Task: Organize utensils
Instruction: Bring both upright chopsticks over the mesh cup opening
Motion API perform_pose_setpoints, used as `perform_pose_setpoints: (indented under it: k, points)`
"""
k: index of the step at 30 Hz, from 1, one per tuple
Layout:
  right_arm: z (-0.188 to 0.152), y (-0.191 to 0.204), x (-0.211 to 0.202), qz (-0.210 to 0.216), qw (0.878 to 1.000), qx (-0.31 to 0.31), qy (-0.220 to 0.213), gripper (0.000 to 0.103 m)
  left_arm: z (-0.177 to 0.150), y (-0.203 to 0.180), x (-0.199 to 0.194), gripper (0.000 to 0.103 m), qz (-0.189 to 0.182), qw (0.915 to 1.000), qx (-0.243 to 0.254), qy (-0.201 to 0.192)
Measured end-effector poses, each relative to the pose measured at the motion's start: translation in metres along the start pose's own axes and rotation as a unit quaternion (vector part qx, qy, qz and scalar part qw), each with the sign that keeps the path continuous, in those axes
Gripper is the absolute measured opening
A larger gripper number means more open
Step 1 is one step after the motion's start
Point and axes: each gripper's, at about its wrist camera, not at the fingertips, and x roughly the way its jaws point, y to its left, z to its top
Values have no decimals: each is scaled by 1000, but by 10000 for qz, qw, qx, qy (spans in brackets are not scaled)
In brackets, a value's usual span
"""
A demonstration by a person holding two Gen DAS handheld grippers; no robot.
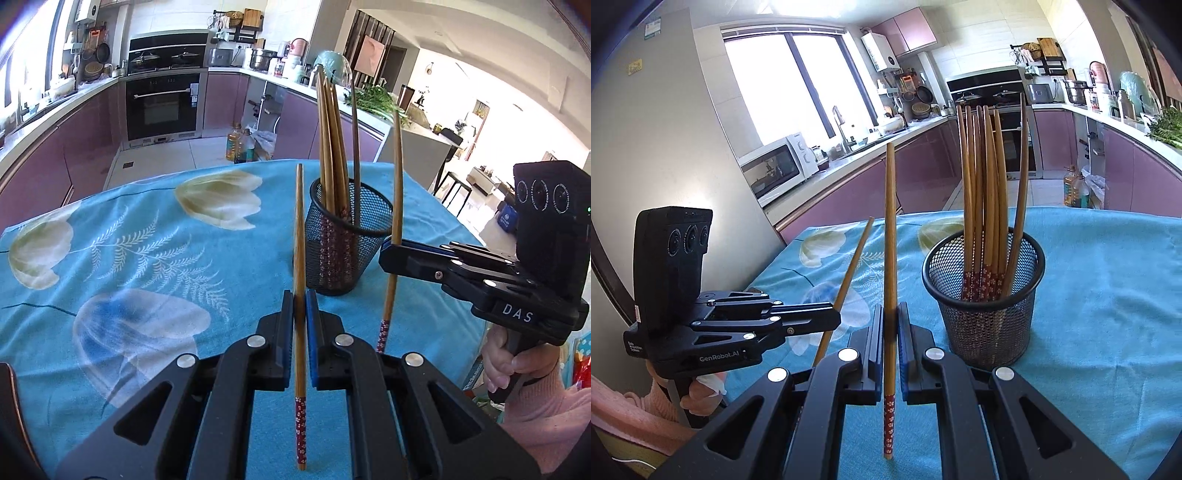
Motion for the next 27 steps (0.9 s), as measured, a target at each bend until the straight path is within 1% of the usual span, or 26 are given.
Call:
perform_pose_setpoints:
  k: [7,17,27]
  points:
    - [6,-1,-8,-23,9999,-37,-149,6,4,0,-14,7,-233,9996,-48,-151]
    - [18,-4,-19,-71,9993,-118,-349,6,11,-1,-23,7,-445,9987,-49,-260]
    - [27,-7,-28,-150,9984,-219,-495,6,17,-3,-26,7,-514,9978,20,-423]
